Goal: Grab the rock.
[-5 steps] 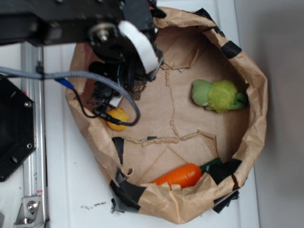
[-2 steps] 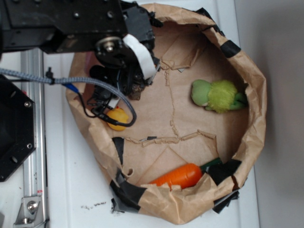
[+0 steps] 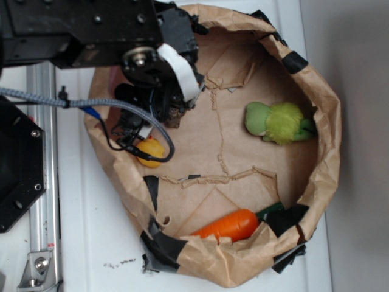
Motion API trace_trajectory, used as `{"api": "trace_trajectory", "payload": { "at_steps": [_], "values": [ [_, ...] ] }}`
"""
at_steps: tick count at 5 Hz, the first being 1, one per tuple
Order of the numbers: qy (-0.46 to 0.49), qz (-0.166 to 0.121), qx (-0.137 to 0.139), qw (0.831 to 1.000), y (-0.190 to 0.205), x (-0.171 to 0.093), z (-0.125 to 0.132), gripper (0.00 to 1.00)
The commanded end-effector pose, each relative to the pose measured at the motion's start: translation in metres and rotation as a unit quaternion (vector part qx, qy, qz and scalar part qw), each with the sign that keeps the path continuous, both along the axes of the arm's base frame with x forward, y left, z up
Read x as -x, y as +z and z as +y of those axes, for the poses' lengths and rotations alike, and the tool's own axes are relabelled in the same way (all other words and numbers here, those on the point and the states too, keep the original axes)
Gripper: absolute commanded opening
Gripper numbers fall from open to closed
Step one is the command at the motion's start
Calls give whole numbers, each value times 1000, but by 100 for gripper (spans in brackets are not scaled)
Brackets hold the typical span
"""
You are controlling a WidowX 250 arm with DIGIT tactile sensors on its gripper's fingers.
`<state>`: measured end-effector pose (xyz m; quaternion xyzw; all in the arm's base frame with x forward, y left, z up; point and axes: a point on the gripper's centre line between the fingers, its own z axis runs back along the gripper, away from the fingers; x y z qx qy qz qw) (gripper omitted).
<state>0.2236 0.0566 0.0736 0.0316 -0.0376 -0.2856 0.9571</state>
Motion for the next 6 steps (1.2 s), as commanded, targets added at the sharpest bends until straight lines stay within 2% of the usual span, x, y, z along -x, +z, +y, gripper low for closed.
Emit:
{"api": "trace_trajectory", "payload": {
  "at_steps": [1,5,6],
  "values": [
    [-92,19,-24,995,-37,3,13,100],
    [-145,36,-3,989,-48,-4,-23,100],
    [-134,35,0,990,-50,-18,-22,100]
  ]
}}
